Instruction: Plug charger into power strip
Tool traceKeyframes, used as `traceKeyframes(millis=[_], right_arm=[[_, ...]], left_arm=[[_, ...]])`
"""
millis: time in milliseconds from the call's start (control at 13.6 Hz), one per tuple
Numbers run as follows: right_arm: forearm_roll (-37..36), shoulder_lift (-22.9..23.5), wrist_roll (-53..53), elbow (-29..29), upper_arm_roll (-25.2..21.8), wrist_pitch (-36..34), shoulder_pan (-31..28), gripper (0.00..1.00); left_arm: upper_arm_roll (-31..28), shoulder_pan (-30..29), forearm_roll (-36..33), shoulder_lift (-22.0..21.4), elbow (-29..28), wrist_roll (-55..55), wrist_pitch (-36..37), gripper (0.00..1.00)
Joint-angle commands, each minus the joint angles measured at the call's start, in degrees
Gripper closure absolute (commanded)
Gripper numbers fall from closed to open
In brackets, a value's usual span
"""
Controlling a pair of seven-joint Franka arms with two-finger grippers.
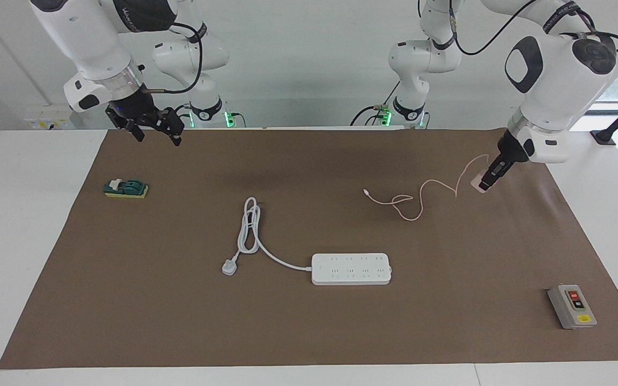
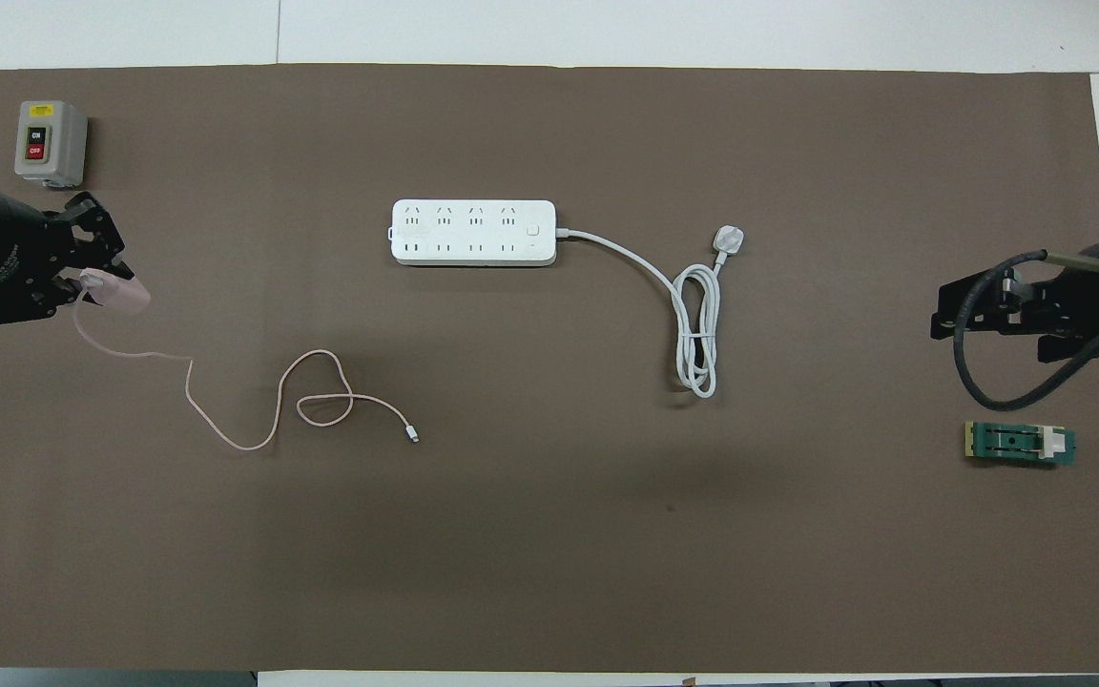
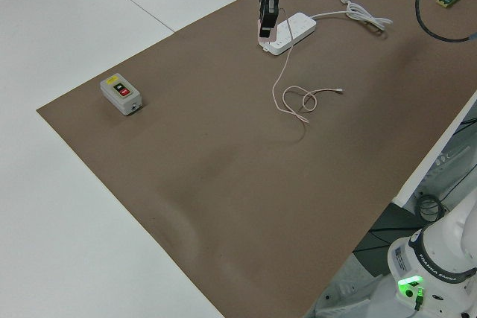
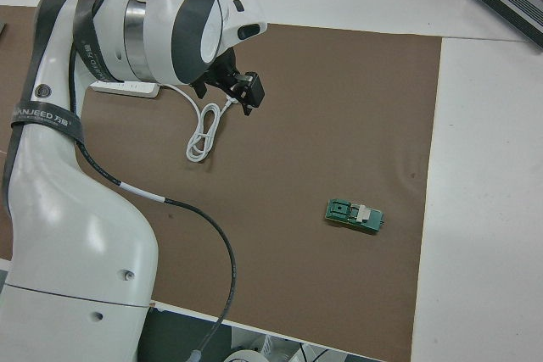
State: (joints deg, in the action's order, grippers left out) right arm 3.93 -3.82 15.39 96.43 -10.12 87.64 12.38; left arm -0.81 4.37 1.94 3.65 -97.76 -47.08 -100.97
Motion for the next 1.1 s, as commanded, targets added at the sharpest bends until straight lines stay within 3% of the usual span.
traceKeyframes(millis=[0,147,442,1031], right_arm=[[0.4,-1.0,0.3,0.6,-1.1,-0.5,0.0,0.0],[0.6,-1.4,-1.2,0.9,-1.3,0.0,0.2,0.0],[0.2,-1.0,-5.9,0.8,-1.1,0.5,-2.0,0.0],[-2.2,-0.5,-10.6,0.4,-1.1,-1.2,-2.9,0.0]], left_arm=[[-0.3,1.1,-1.0,0.7,0.6,-11.6,1.0,1.0],[-0.2,3.4,-1.1,3.2,1.1,-18.4,0.5,1.0],[-0.2,7.1,-1.2,11.8,11.4,-29.7,0.9,1.0],[-0.8,13.3,-1.5,22.2,21.2,-46.2,1.3,1.0]])
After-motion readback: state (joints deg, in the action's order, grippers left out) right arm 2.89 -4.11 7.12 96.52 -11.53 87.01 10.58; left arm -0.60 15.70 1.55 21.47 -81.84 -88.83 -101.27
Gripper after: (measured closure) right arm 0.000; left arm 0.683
